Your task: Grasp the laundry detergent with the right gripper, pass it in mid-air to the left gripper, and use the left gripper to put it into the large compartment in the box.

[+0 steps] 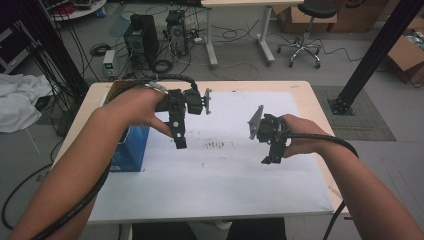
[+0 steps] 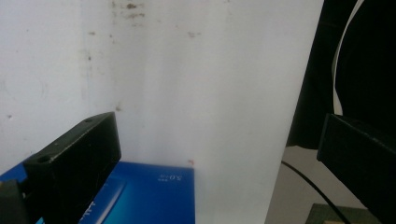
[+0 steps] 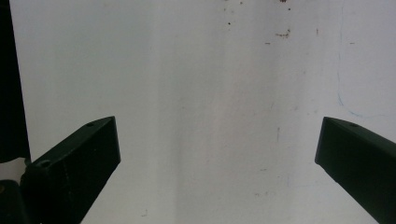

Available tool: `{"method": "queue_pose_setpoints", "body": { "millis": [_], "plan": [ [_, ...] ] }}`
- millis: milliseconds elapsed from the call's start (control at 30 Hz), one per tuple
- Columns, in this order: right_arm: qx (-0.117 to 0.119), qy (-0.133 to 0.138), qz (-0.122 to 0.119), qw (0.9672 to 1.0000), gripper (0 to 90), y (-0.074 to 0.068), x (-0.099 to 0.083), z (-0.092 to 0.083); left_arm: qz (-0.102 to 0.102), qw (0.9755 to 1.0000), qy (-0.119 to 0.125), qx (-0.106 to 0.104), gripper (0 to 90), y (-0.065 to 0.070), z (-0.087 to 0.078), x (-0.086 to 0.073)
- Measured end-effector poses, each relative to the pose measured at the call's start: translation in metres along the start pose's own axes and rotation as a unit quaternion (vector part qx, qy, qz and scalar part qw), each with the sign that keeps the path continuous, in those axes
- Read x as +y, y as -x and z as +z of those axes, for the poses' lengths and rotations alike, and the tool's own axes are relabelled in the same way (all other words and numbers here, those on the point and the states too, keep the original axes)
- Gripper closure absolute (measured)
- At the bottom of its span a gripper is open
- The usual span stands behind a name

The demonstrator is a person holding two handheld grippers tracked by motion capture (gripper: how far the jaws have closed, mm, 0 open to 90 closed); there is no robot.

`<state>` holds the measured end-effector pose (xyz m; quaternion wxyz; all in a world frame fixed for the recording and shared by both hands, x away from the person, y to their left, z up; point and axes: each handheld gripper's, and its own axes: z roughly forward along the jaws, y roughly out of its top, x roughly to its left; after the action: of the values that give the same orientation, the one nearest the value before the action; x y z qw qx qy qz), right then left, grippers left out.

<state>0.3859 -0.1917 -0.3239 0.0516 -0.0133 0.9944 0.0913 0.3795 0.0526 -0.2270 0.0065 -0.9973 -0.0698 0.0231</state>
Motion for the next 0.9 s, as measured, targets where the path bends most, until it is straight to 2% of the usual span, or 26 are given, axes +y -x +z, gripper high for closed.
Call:
{"method": "queue_pose_setpoints", "body": {
  "millis": [133, 433, 900],
  "plan": [
    [0.000, 0.000, 0.002, 1.0000, 0.0, 0.000, 0.000, -0.002, 0.012, 0.9999, -0.006, -0.004, 0.1, 0.004, 0.004, 0.005],
    [-0.002, -0.002, 0.004, 1.0000, 0.0, -0.003, -0.002, -0.005, 0.030, 0.9995, 0.001, -0.007, 0.1, 0.008, 0.005, 0.012],
    [-0.002, -0.004, 0.006, 1.0000, 0.0, -0.002, -0.003, -0.005, 0.031, 0.9995, 0.000, -0.010, 0.1, 0.006, 0.009, 0.014]
  ]
}}
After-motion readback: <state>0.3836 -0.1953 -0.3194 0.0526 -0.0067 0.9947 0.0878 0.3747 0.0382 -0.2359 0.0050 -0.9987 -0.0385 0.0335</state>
